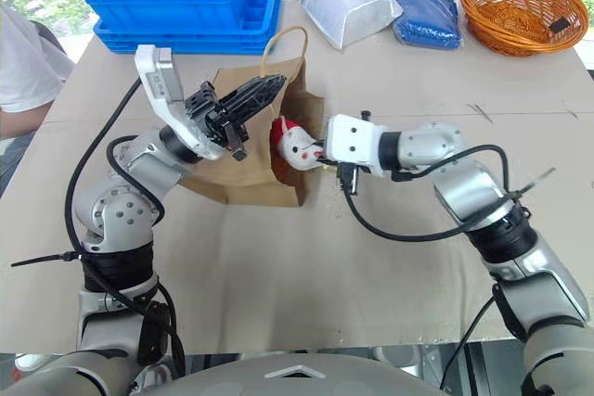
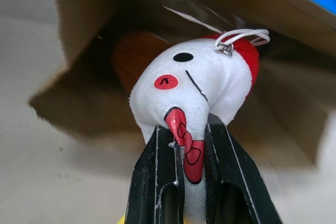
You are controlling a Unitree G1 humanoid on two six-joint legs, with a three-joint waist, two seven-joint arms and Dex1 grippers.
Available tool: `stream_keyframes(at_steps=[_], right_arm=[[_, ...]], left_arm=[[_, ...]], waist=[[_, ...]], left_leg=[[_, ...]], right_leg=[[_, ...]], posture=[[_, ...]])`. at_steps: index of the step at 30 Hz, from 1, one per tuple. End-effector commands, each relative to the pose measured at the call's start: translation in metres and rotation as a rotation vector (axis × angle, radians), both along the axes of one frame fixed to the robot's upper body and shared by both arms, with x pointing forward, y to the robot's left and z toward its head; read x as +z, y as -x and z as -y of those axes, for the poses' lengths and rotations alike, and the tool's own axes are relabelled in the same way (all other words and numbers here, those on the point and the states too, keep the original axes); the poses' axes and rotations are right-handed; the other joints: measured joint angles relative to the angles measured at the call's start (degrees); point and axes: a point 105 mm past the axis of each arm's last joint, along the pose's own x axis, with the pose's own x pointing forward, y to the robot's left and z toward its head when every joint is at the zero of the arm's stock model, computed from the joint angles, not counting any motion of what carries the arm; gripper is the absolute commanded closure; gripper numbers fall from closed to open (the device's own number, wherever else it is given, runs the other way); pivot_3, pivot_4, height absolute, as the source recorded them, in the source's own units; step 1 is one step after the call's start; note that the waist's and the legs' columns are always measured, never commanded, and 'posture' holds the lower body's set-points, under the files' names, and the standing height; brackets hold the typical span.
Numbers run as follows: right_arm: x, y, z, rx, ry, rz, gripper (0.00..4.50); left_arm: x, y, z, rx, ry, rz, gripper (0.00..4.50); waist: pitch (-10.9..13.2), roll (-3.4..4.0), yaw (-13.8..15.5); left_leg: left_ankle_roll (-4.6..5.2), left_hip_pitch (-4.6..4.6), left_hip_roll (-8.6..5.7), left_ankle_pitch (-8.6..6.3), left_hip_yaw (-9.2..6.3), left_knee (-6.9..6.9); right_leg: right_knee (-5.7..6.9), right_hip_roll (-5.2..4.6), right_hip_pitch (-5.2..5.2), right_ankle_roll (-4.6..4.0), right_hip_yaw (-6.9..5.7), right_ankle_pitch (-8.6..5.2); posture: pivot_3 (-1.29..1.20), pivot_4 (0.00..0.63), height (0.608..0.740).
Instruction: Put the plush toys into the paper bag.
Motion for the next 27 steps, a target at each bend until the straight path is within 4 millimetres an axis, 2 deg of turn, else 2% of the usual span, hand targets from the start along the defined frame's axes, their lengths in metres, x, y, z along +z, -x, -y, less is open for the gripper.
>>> stream_keyframes(at_steps=[1,4,7,8,9,11,14,19,24,27], right_arm=[[0.011,0.004,-0.033,0.159,0.020,0.139,4.47],[0.005,0.000,-0.060,0.240,0.041,0.198,4.47],[0.005,-0.006,-0.075,0.257,0.007,0.215,4.47],[0.002,-0.007,-0.074,0.265,0.014,0.207,3.73],[-0.001,-0.008,-0.072,0.266,0.018,0.203,3.42],[0.004,-0.012,-0.063,0.223,-0.013,0.225,2.46],[0.015,-0.013,-0.038,0.164,-0.033,0.252,1.06],[0.039,0.003,0.003,0.014,-0.181,0.071,1.06],[0.039,0.029,0.036,-0.111,-0.203,-0.094,1.06],[0.033,0.035,0.051,-0.246,-0.252,-0.211,1.06]], left_arm=[[0.008,0.008,0.004,-0.031,0.005,0.040,4.50],[0.007,0.011,0.008,-0.049,-0.005,0.041,4.50],[0.007,0.014,0.010,-0.056,-0.006,0.039,4.50],[0.006,0.015,0.010,-0.055,-0.006,0.037,4.50],[0.005,0.015,0.010,-0.053,-0.007,0.036,4.50],[0.004,0.016,0.007,-0.043,-0.010,0.033,4.50],[0.001,0.015,0.001,-0.021,-0.015,0.028,4.50],[-0.003,0.013,-0.005,0.007,-0.023,0.024,4.50],[-0.006,0.009,-0.006,0.013,-0.023,0.021,4.50],[-0.007,0.007,-0.004,0.002,-0.022,0.022,4.50]], waist=[[0.0,0.00,-0.1],[0.0,0.00,-0.1],[0.0,0.00,0.0],[0.0,0.00,0.1],[0.0,-0.01,0.2],[0.0,0.00,0.3],[0.0,0.00,0.4],[0.0,0.01,0.2],[0.0,0.01,0.3],[0.0,0.01,0.4]], left_leg=[[-0.01,-0.01,0.01,0.00,-0.01,0.00],[-0.03,0.00,0.03,0.02,0.00,0.00],[-0.05,0.00,0.02,0.02,-0.03,0.00],[-0.06,-0.04,0.00,0.02,-0.06,0.00],[-0.06,-0.07,-0.03,0.02,-0.09,0.00],[-0.06,-0.14,-0.14,0.02,-0.20,0.01],[-0.06,-0.27,-0.28,0.02,-0.38,0.01],[-0.06,-0.44,-0.28,0.02,-0.54,0.00],[-0.07,-0.44,-0.27,0.04,-0.51,0.00],[-0.06,-0.45,-0.29,0.04,-0.50,0.02]], right_leg=[[0.05,0.00,-0.04,0.00,0.00,0.00],[0.08,-0.01,-0.06,-0.01,0.01,0.00],[0.10,-0.03,-0.05,-0.01,0.00,0.00],[0.10,-0.08,-0.06,-0.01,0.00,0.00],[0.09,-0.12,-0.06,-0.01,0.00,0.01],[0.08,-0.27,-0.07,-0.01,0.00,0.01],[0.02,-0.65,-0.08,0.00,-0.19,0.01],[0.00,-0.71,-0.18,0.00,-0.40,0.01],[0.08,-0.70,-0.23,-0.01,-0.40,0.00],[0.06,-0.70,-0.20,0.00,-0.40,0.00]], posture=[[0.00,0.150,0.740],[0.00,0.150,0.740],[0.00,0.150,0.740],[0.00,0.150,0.740],[0.00,0.150,0.740],[0.00,0.150,0.740],[0.00,0.150,0.740],[0.00,0.150,0.740],[0.00,0.150,0.740],[0.00,0.150,0.740]])
